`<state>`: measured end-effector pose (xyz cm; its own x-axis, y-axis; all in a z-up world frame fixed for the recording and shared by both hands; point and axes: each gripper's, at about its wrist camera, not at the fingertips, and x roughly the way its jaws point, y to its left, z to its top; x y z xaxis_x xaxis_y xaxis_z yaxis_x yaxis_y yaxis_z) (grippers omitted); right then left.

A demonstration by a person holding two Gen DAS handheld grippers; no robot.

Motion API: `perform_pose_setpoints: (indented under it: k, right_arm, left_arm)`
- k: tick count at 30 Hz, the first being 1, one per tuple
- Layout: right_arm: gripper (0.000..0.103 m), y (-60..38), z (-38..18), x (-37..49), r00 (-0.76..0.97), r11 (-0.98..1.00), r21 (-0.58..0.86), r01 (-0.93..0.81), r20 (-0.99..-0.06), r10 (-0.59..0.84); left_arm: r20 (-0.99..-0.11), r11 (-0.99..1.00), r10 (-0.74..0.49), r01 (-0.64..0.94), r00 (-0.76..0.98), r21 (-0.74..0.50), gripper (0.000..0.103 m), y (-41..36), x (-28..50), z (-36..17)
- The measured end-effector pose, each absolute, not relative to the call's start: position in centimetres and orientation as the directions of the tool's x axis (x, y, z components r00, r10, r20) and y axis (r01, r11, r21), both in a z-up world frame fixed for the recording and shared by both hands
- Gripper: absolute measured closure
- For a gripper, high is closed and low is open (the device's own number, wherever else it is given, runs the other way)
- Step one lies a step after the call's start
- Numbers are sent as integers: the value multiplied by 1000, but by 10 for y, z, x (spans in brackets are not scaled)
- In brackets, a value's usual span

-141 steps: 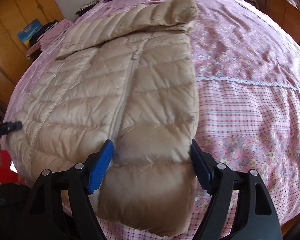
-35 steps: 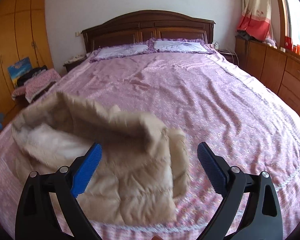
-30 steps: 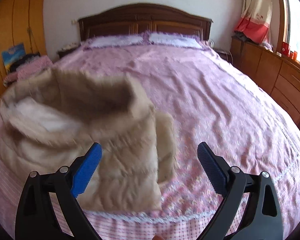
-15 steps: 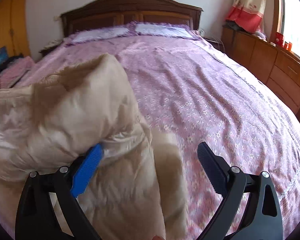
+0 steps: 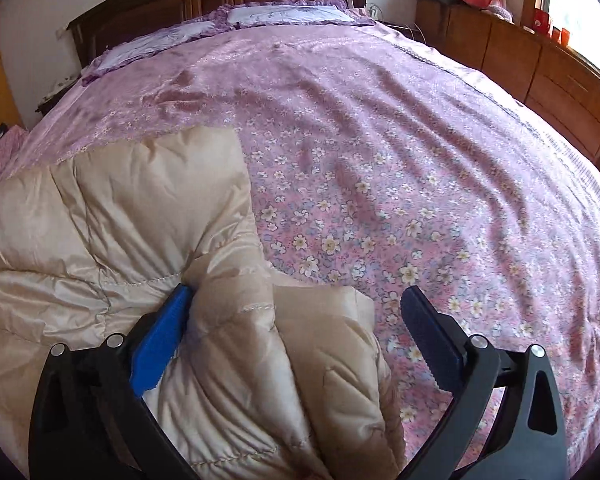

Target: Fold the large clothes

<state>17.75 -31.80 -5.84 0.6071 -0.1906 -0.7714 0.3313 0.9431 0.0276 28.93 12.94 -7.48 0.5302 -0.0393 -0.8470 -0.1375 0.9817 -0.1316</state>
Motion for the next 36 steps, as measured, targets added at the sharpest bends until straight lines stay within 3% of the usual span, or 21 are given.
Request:
perform_pose_setpoints:
  k: [6, 15, 22, 26, 32, 35, 36]
  right_arm:
    - [6, -335, -43, 166, 630, 935, 147, 322, -771, -95]
    - [6, -356, -1, 84, 713, 914, 329, 237, -698, 66]
    - [6, -344, -16, 37, 689, 877, 446, 178, -693, 213]
    - [6, -337, -35, 41, 649, 879, 440, 182, -726, 229]
    - [6, -332, -58, 63, 604, 811, 559, 171, -710, 362]
    - [8, -331, -62, 70, 602, 788, 585, 191, -704, 376]
    - [11, -331, -61, 72, 604, 787, 586, 191, -703, 376]
  left_arm:
    - [-833, 981, -67, -116, 549, -155, 3, 138, 276, -56]
    - [-796, 974, -158, -41, 585, -223, 3, 155, 201, -19]
    - [-766, 910, -316, -49, 560, -412, 3, 156, 145, -36]
    - [-763, 897, -359, -26, 538, -440, 3, 141, 138, -50]
    - [-764, 879, -403, -19, 503, -476, 4, 123, 147, -69]
    - [-760, 872, -409, -28, 506, -488, 15, 120, 151, -69]
    - [-762, 870, -410, -37, 502, -492, 26, 121, 152, -70]
